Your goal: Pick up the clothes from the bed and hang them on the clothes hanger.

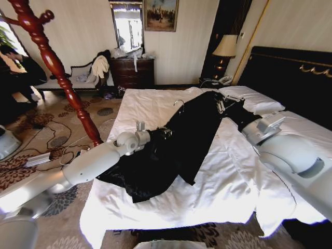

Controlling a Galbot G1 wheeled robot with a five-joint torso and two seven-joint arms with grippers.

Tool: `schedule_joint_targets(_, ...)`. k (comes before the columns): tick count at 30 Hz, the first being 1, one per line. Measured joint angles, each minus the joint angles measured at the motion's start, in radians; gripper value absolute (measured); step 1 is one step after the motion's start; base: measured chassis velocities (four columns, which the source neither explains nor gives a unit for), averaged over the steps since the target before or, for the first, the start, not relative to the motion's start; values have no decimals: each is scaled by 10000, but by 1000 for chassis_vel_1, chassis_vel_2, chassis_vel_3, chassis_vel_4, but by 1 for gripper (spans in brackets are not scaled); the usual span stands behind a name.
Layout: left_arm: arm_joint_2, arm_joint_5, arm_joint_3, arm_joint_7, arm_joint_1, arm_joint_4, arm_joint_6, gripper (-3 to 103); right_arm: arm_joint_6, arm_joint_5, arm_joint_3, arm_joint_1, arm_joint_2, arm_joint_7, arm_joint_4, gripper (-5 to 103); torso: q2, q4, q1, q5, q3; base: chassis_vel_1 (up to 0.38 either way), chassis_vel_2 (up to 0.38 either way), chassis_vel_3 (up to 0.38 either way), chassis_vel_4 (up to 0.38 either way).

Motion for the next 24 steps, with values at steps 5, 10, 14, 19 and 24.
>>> schedule_joint_targets(5,175,-91,140,90,155,-651,10,15,-1,-38,-180,80,79,1,-132,0,0,5,-1,1,-1,0,0,0,0)
schedule_joint_targets(10,-158,-234,157,-25,116,-627,18,15,-1,-198,-480,53,157,-1,-66,0,0,-5,0,1,-1,0,0,0,0)
schedule_joint_targets(14,-352,-359,232,-41,-127,-357,29,15,-21,-318,-669,-14,192,-15,52,0,0,0,-1,1,-1,0,0,0,0)
schedule_joint_targets(19,-540,-508,249,-178,-142,-454,36,15,-78,-612,-960,-108,242,-92,142,0,0,-3,-1,1,-1,0,0,0,0)
schedule_joint_targets(24,-431,-578,295,-237,-128,-825,62,15,-122,-766,-1183,52,402,-90,-92,0,0,-1,-1,1,-1,0,0,0,0)
